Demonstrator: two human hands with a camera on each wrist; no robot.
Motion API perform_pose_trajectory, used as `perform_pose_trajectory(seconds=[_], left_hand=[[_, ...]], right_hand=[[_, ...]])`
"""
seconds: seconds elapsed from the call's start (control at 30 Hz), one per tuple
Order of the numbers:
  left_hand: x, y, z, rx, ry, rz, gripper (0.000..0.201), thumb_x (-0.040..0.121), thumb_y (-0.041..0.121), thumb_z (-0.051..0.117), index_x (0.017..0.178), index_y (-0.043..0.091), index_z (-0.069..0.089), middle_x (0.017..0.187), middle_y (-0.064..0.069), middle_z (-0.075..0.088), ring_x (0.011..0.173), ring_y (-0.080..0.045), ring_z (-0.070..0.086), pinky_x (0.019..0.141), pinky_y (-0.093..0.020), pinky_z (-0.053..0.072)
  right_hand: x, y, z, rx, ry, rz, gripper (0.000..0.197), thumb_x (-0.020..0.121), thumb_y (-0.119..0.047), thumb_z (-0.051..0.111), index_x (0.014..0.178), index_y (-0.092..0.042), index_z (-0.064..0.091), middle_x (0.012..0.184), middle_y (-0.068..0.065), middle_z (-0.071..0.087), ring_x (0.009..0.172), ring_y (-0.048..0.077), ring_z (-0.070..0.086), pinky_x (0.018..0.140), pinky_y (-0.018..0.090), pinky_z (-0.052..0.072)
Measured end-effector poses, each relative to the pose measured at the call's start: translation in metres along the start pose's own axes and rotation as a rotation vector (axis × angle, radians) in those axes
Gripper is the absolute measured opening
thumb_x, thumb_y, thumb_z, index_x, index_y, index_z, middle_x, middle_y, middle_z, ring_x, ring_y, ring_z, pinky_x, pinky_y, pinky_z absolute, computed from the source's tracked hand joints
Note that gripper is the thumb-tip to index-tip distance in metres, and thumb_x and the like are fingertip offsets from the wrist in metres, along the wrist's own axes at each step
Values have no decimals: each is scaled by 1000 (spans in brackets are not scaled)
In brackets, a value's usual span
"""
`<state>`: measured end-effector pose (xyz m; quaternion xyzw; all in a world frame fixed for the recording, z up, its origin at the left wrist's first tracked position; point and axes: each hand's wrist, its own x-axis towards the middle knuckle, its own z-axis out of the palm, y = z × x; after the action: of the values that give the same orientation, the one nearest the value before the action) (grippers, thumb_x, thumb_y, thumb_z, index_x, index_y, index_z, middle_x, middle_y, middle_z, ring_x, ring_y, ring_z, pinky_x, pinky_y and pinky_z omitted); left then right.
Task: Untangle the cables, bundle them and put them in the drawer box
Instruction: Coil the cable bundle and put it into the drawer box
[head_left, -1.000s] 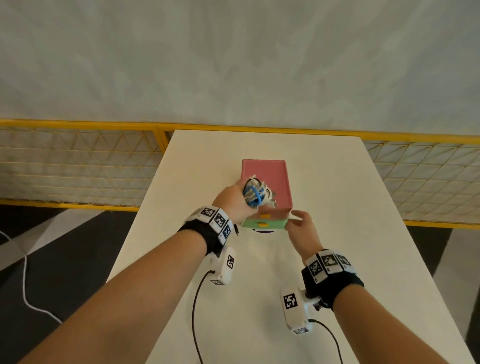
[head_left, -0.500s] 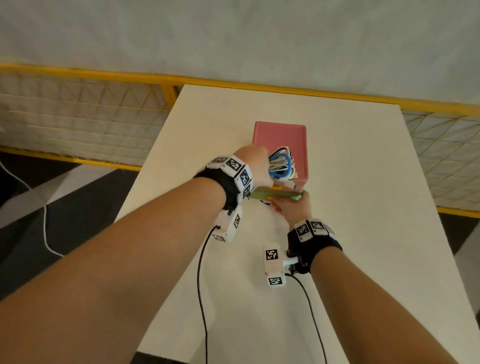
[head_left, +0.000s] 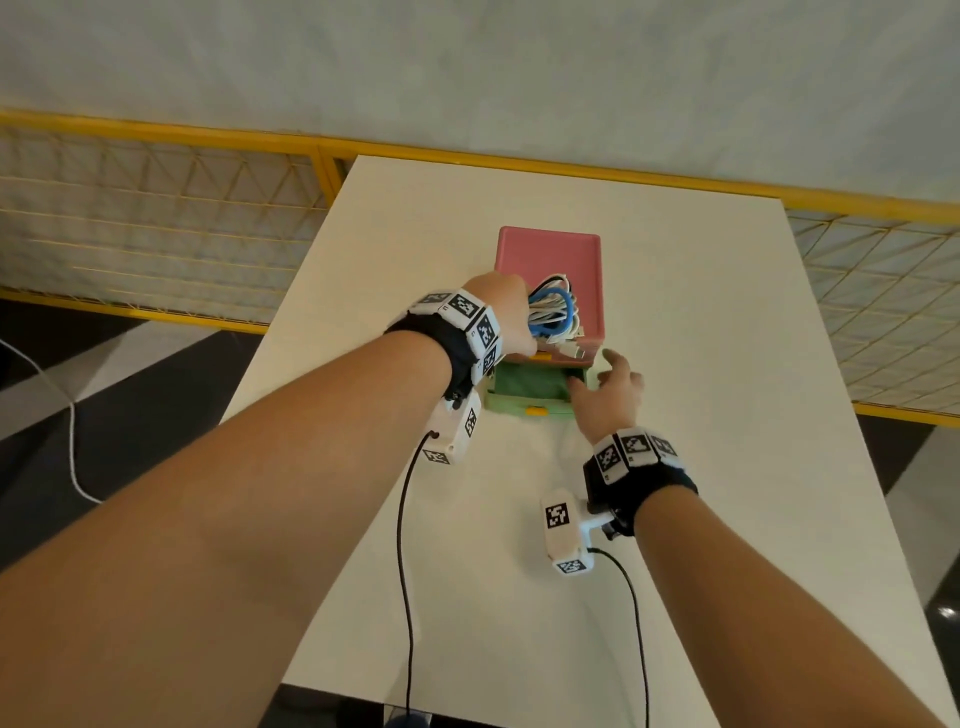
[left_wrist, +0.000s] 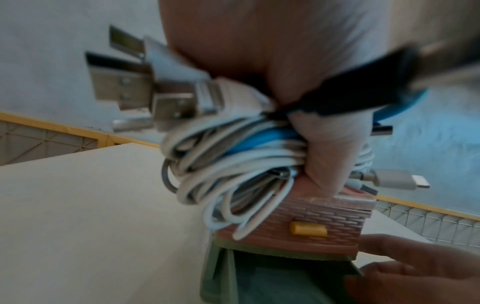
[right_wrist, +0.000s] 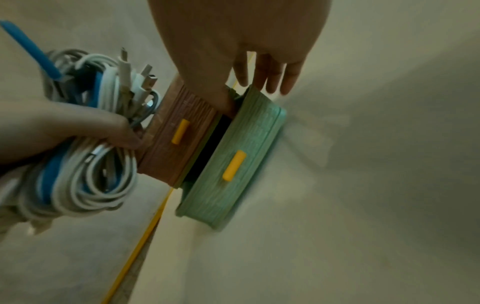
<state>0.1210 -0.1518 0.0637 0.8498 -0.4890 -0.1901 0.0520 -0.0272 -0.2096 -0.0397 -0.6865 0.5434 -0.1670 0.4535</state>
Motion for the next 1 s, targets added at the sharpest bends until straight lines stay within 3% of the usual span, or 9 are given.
perform_pose_trajectory(seconds=[0.1, 0.2, 0.33, 0.4, 0.5, 0.57, 0.73, 0.87, 1.0], left_hand=[[3, -1, 3, -18, 8, -18, 25, 75, 24, 74, 79, 10, 55, 63, -1, 50, 59, -22, 51, 47, -23, 37], [1, -1, 5, -46, 33, -55, 28, 74, 26, 76, 72, 12, 52, 62, -1, 52, 58, -22, 52, 48, -23, 37], [-7, -1, 10, -164, 48, -49, 31, 74, 27, 78, 93, 11, 60, 79, -1, 62, 76, -25, 62, 67, -30, 51], [-20, -6, 18, -267, 165, -11, 33, 73, 22, 79, 101, 13, 63, 92, 1, 66, 86, -22, 63, 77, -33, 54], [-50, -10, 37, -166, 416, 273, 27, 69, 14, 78, 91, 12, 63, 88, 0, 60, 79, -19, 53, 71, -34, 48], [-63, -7, 49, 29, 294, 377, 20, 69, 16, 75, 82, 14, 59, 82, -2, 61, 76, -24, 54, 67, -32, 42], [-52, 13, 61, 411, -114, 99, 11, 87, 27, 61, 91, 16, 60, 85, -3, 63, 83, -27, 63, 68, -32, 43], [-27, 35, 74, 375, -128, -74, 14, 89, 29, 61, 80, 22, 52, 84, 2, 62, 80, -23, 59, 70, -31, 40], [-17, 45, 89, 397, -89, -132, 13, 92, 23, 49, 82, 25, 57, 77, 8, 59, 81, -17, 59, 84, -32, 43]], right_hand=[[4, 0, -2, -40, -148, -38, 61, 85, -4, 55, 141, -11, 32, 91, 5, 52, 85, 22, 53, 75, 31, 43], [-6, 9, -5, -135, -240, -89, 67, 84, -5, 52, 143, -16, 24, 78, 0, 50, 80, 25, 53, 68, 31, 40], [-24, 23, -8, -192, -283, -122, 75, 83, -6, 52, 147, -20, 16, 93, 9, 57, 87, 30, 59, 69, 31, 41], [-27, 28, -7, -215, -303, -152, 78, 82, -7, 53, 149, -22, 13, 103, 17, 60, 90, 32, 60, 69, 31, 41], [-29, 34, -6, -229, -306, -192, 82, 82, -8, 55, 150, -22, 11, 122, 19, 55, 101, 34, 59, 80, 36, 48], [-31, 37, -6, -223, -285, -227, 82, 83, -11, 58, 150, -21, 13, 130, 16, 51, 106, 32, 58, 89, 41, 49], [-40, 39, -7, -130, -195, -274, 82, 86, -17, 62, 150, -24, 10, 130, 7, 42, 92, 28, 60, 80, 39, 51], [-46, 39, -6, -157, -117, -425, 84, 82, -2, 54, 149, -30, 12, 147, -3, 27, 90, 27, 62, 65, 31, 47], [-53, 38, -9, -362, -121, -576, 80, 87, -7, 51, 147, -43, 12, 157, -22, 6, 111, 22, 58, 76, 37, 55]])
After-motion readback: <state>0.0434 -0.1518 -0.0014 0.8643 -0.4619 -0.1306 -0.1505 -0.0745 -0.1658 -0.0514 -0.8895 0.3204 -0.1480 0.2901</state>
